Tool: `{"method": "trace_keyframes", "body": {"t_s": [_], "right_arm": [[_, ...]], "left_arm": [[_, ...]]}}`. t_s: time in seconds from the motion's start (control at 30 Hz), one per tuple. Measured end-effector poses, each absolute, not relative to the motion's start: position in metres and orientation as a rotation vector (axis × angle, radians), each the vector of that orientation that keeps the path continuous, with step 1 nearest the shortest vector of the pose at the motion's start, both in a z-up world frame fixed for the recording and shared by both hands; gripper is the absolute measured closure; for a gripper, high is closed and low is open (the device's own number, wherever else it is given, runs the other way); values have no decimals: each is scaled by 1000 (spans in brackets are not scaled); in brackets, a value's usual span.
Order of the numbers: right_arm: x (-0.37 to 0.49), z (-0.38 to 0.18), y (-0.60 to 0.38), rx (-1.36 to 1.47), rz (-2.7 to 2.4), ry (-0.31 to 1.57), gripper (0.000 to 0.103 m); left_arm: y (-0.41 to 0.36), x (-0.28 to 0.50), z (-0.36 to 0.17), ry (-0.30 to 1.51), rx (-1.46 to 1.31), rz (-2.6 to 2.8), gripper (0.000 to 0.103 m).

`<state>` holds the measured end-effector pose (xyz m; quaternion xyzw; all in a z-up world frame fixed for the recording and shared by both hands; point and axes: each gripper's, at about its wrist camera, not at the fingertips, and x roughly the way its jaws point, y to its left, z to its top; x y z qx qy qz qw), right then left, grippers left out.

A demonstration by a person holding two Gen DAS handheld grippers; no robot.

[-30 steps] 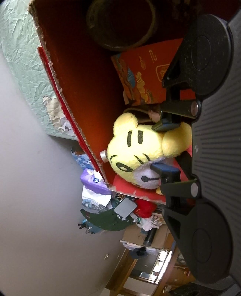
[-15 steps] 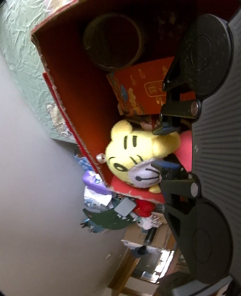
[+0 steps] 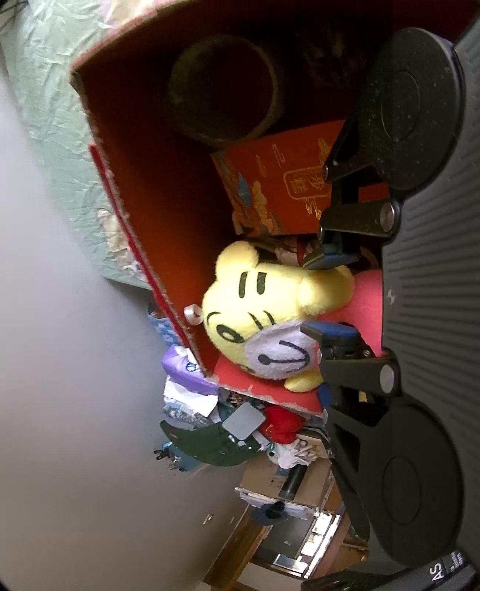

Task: Organize objects
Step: 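Lower the tiger plush into the red box and open the right gripper, then move the right gripper back to the mauve teddy bear on the bed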

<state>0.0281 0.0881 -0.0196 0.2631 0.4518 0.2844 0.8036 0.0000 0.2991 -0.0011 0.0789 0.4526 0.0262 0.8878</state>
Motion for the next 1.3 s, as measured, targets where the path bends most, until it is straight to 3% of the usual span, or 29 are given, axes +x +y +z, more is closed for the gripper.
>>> {"method": "trace_keyframes", "body": {"t_s": [0.37,0.6,1.3], "right_arm": [[-2,-2,67,477,579,877,65],[-24,16,44,421,567,812,62],[-51,37,-64,323,473,757,60]], "left_arm": [[287,-21,14,958,125,86,28],[262,-35,29,925,112,85,17],[134,-49,44,903,166,38,17]]}}
